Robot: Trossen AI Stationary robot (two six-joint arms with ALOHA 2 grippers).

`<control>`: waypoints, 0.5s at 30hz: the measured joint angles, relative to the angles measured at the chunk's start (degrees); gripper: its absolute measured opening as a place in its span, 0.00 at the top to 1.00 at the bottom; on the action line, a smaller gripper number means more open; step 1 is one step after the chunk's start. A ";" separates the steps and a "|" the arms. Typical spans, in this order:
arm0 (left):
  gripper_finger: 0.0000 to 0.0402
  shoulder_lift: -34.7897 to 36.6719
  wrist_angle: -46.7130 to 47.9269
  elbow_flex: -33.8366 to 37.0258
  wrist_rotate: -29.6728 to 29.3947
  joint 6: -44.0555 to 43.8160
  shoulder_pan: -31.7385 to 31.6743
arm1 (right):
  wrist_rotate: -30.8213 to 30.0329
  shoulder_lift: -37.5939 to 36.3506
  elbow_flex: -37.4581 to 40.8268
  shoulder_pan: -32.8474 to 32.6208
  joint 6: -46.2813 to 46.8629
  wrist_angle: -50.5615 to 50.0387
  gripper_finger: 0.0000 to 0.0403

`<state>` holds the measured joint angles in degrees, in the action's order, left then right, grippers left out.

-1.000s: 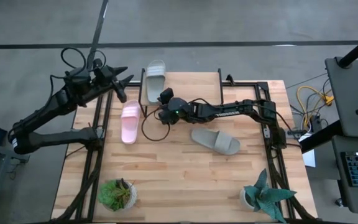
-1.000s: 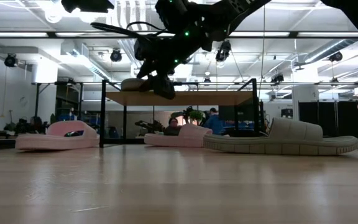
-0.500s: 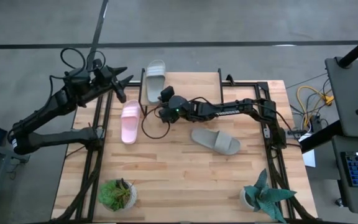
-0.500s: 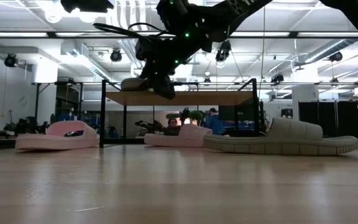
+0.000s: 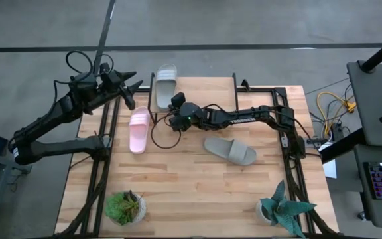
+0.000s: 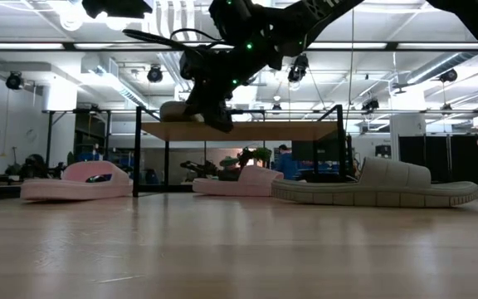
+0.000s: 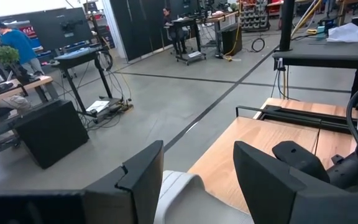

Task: Pick and place slides into the shelf
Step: Put the top gray slipper on the shelf

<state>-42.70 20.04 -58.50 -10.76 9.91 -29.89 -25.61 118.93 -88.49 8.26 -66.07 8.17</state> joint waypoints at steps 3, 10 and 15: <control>0.55 -0.08 -0.01 0.00 0.00 0.00 0.00 | -0.02 0.00 0.00 -0.11 -0.73 1.80 0.88; 0.55 -0.09 -0.03 0.02 0.00 0.00 0.00 | -2.22 -0.07 -0.26 -1.11 -1.96 1.88 0.88; 0.55 -0.04 -0.01 0.02 -0.01 0.00 0.00 | -3.10 -0.11 -1.06 -2.67 -2.24 1.44 0.88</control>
<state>-42.74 20.03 -58.48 -10.78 9.91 -29.89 -28.71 118.83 -89.55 5.59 -68.30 9.61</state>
